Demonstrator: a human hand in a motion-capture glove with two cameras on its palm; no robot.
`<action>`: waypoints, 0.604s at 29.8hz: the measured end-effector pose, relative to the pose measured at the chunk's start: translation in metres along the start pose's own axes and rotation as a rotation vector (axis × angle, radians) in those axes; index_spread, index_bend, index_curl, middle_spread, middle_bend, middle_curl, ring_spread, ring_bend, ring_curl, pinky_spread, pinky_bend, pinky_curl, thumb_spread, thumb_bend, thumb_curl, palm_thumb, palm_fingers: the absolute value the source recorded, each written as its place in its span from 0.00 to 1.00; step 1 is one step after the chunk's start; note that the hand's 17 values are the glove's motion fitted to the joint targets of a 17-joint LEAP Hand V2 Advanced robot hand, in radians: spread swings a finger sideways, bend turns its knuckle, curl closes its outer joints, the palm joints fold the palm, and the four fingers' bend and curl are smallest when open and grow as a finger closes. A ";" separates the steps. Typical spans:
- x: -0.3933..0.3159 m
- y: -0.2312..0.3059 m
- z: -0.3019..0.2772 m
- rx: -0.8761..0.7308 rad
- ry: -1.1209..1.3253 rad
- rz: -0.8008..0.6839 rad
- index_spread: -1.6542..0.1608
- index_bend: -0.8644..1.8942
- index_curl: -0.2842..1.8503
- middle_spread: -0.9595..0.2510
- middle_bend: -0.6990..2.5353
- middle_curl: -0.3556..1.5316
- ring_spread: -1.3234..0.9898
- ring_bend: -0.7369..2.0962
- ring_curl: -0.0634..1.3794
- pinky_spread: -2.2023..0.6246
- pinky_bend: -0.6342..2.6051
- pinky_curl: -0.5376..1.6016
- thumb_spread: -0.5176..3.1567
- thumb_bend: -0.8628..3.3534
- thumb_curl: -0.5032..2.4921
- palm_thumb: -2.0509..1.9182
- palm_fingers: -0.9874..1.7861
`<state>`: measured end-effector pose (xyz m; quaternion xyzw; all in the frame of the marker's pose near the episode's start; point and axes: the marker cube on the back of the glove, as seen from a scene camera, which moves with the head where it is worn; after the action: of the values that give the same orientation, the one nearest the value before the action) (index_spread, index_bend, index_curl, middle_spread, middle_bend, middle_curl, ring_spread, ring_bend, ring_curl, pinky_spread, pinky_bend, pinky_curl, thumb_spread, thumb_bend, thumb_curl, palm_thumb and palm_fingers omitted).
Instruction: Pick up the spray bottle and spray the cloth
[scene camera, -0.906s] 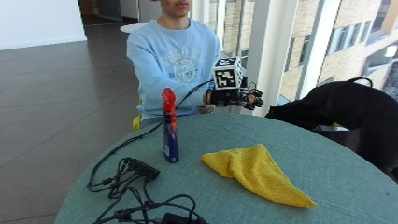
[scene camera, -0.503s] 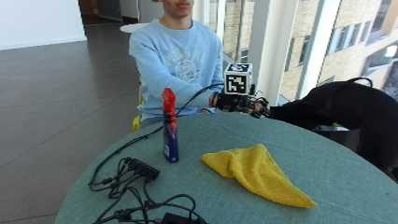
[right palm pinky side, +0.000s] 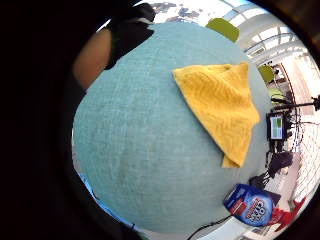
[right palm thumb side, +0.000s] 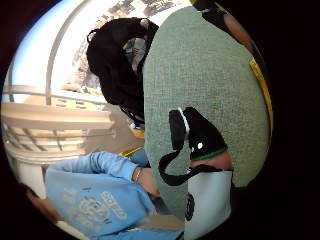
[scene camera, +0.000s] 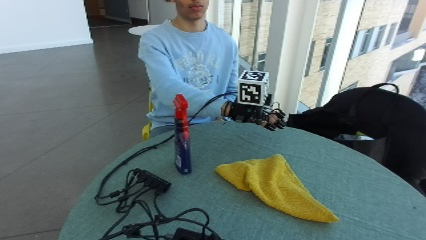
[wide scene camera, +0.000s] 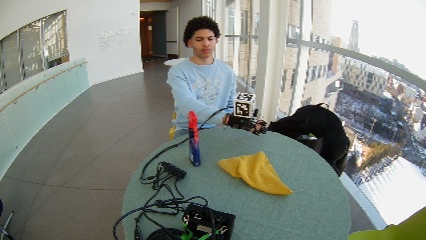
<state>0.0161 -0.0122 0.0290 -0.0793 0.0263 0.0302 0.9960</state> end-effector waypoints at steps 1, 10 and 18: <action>0.000 0.000 0.000 0.001 0.002 0.000 0.70 0.37 0.25 0.72 0.32 0.34 0.57 0.35 0.19 0.86 0.26 0.36 0.44 0.25 0.25 0.67 0.52; 0.006 0.013 -0.004 -0.005 -0.002 0.021 0.70 0.37 0.26 0.72 0.32 0.35 0.57 0.34 0.20 0.86 0.25 0.37 0.45 0.24 0.26 0.68 0.52; 0.025 0.074 -0.012 -0.004 0.042 0.067 0.69 0.37 0.27 0.73 0.31 0.36 0.57 0.34 0.21 0.86 0.26 0.38 0.45 0.22 0.27 0.68 0.52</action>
<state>0.0362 0.0601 0.0041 -0.0810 0.0499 0.0619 0.9935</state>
